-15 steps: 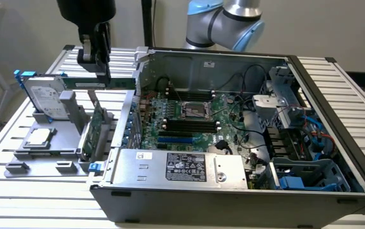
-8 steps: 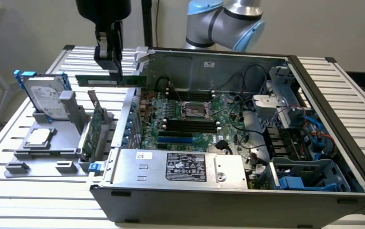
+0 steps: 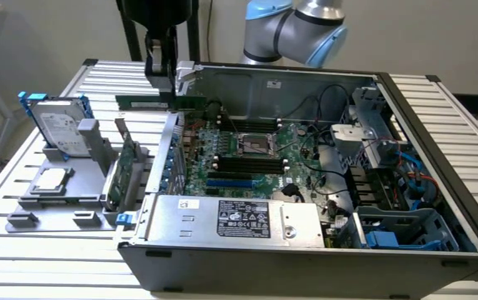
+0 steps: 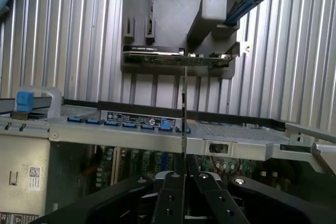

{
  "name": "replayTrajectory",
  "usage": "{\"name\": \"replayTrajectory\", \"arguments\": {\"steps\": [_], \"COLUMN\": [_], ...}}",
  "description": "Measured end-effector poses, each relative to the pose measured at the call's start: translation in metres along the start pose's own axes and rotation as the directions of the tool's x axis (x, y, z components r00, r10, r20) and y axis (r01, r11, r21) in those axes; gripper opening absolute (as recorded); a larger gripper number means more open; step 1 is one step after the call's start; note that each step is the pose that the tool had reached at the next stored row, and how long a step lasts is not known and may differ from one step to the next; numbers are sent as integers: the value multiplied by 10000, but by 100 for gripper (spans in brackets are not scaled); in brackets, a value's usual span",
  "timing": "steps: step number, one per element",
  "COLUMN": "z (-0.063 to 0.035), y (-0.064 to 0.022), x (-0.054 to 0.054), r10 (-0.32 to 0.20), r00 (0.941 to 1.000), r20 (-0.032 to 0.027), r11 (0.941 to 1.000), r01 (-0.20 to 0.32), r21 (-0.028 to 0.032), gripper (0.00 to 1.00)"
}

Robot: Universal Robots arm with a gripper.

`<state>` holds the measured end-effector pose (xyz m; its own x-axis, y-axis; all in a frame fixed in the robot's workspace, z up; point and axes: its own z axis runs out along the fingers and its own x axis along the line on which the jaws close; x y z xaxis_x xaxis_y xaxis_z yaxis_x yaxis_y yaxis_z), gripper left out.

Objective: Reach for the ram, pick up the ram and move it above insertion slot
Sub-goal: 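Pick up the ram and move it above insertion slot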

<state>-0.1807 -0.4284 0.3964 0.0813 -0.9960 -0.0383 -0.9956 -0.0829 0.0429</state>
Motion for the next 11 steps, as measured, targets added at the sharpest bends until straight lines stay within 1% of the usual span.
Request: {"name": "replayTrajectory", "arguments": {"steps": [11], "z": [-9], "y": [-303], "x": [-87], "r10": [1], "r00": [10000], "r20": [14], "r11": [10000], "r01": [-1], "r21": [-10], "gripper": [12]}}
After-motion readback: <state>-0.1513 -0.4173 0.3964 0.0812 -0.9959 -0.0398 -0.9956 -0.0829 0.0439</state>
